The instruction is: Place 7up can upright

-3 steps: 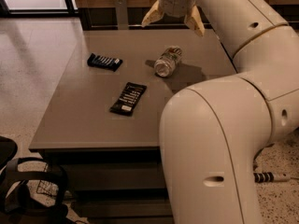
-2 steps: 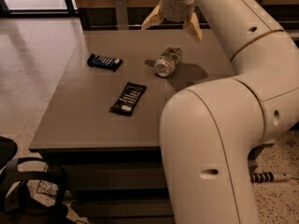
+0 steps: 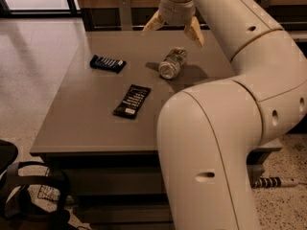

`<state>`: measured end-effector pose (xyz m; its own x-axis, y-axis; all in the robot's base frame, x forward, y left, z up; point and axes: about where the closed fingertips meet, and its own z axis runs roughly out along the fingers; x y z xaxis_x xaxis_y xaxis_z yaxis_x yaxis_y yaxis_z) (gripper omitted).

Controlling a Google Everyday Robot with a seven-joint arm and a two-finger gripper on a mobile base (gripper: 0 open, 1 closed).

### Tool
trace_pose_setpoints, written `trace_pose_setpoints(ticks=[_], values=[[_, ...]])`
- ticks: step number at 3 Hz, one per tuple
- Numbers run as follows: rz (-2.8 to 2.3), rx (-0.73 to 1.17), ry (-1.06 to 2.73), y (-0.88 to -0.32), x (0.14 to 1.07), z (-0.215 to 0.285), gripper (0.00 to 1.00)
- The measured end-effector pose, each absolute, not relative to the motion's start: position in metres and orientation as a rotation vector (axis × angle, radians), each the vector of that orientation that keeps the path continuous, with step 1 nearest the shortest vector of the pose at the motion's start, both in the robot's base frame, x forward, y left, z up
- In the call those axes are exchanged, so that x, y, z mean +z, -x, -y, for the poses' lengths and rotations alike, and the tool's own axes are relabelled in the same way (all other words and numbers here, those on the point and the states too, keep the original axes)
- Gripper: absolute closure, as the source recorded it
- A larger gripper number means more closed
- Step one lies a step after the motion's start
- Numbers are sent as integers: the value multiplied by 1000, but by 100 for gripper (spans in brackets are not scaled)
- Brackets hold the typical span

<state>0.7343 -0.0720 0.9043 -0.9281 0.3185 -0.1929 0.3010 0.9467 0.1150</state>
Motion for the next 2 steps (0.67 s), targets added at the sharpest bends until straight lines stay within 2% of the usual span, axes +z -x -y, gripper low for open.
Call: trace_pose_setpoints(ticks=[2], values=[[-2954, 177, -512, -733, 879, 70, 0]])
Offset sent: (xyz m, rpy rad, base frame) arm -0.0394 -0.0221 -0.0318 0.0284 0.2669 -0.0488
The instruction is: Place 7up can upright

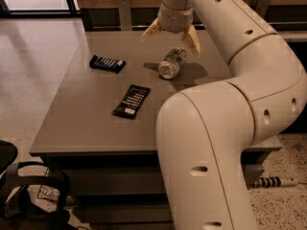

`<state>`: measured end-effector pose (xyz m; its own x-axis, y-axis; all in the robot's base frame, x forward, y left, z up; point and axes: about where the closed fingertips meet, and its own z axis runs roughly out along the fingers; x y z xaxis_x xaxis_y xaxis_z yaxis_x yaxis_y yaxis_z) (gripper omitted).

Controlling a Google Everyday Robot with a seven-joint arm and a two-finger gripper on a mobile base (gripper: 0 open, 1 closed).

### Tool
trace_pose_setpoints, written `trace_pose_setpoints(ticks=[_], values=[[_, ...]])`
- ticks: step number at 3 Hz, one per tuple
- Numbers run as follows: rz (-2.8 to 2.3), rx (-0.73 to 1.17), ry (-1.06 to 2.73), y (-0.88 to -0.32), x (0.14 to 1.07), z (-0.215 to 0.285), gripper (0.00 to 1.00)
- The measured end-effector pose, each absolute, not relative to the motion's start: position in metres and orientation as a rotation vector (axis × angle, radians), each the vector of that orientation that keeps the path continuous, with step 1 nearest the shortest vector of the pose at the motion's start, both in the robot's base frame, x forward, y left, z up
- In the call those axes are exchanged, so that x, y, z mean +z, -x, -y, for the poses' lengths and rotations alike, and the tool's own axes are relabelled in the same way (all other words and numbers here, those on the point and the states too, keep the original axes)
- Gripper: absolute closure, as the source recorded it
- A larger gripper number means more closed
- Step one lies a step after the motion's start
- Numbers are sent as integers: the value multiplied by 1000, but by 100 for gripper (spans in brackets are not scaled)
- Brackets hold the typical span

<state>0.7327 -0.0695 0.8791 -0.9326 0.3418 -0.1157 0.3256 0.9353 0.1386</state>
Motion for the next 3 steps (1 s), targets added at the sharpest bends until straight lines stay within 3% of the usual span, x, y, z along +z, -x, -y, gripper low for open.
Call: trace_pose_setpoints(ticks=[3], values=[[-2914, 231, -682, -742, 859, 96, 0]])
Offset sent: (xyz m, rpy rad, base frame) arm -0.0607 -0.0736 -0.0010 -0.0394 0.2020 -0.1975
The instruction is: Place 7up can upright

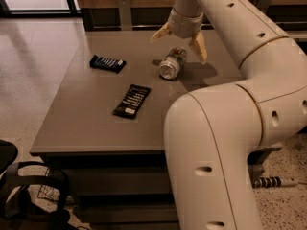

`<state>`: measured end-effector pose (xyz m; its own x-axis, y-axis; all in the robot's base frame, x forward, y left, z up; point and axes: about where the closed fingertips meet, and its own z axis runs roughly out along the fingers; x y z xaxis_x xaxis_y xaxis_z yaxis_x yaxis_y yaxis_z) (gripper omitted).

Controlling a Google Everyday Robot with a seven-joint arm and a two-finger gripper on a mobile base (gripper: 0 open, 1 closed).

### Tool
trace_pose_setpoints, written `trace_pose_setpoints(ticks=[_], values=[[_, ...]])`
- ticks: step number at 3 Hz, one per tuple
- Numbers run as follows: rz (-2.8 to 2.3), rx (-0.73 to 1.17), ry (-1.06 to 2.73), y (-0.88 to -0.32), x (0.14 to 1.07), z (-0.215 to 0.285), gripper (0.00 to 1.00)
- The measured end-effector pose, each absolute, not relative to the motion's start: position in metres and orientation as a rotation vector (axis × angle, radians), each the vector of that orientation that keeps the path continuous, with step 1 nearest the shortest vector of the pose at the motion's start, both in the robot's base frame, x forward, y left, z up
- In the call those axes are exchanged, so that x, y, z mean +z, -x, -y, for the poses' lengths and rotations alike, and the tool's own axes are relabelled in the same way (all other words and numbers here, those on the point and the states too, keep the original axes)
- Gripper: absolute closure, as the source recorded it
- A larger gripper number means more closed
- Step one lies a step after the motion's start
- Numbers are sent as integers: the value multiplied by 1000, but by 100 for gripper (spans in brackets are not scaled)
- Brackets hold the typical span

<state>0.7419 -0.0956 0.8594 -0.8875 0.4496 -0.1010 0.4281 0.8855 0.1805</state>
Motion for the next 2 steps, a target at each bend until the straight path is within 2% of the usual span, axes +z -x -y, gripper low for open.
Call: trace_pose_setpoints(ticks=[2], values=[[-2961, 232, -701, -740, 841, 101, 0]])
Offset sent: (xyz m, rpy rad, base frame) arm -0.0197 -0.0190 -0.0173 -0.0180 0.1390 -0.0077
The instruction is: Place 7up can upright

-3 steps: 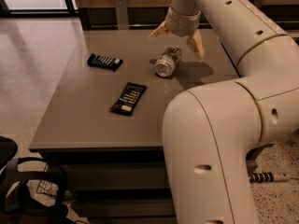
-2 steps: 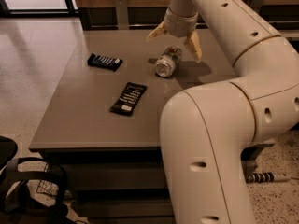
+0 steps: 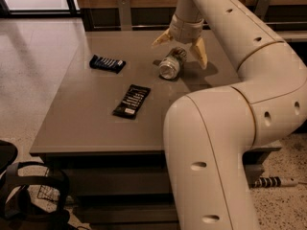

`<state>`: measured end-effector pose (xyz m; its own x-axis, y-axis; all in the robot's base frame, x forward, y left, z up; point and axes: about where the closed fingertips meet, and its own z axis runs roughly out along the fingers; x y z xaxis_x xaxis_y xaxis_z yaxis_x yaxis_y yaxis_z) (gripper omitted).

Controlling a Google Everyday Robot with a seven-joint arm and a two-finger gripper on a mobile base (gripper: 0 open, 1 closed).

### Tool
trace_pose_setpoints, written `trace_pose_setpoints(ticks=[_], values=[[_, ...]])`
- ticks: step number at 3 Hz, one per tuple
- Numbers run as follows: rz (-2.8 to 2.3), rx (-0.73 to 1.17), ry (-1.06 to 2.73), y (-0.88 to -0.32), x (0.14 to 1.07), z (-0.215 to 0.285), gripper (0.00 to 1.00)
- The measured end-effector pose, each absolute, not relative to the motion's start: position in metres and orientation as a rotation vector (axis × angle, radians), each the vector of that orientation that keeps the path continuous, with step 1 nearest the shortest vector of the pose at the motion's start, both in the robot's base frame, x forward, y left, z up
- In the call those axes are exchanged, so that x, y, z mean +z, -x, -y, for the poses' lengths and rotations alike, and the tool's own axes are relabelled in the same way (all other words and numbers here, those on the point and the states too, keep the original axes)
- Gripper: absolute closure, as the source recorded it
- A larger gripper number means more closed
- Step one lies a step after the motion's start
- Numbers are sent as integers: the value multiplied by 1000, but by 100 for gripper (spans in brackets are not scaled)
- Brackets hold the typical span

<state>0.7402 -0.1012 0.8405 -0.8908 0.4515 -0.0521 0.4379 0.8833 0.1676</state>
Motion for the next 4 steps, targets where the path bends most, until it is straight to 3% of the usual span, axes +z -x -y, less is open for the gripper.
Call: trace_pose_setpoints(ticks=[2, 3, 4], values=[[-2940, 195, -702, -743, 837, 100, 47], [-2927, 206, -696, -749, 833, 98, 78], [-2921, 212, -693, -753, 830, 96, 100]])
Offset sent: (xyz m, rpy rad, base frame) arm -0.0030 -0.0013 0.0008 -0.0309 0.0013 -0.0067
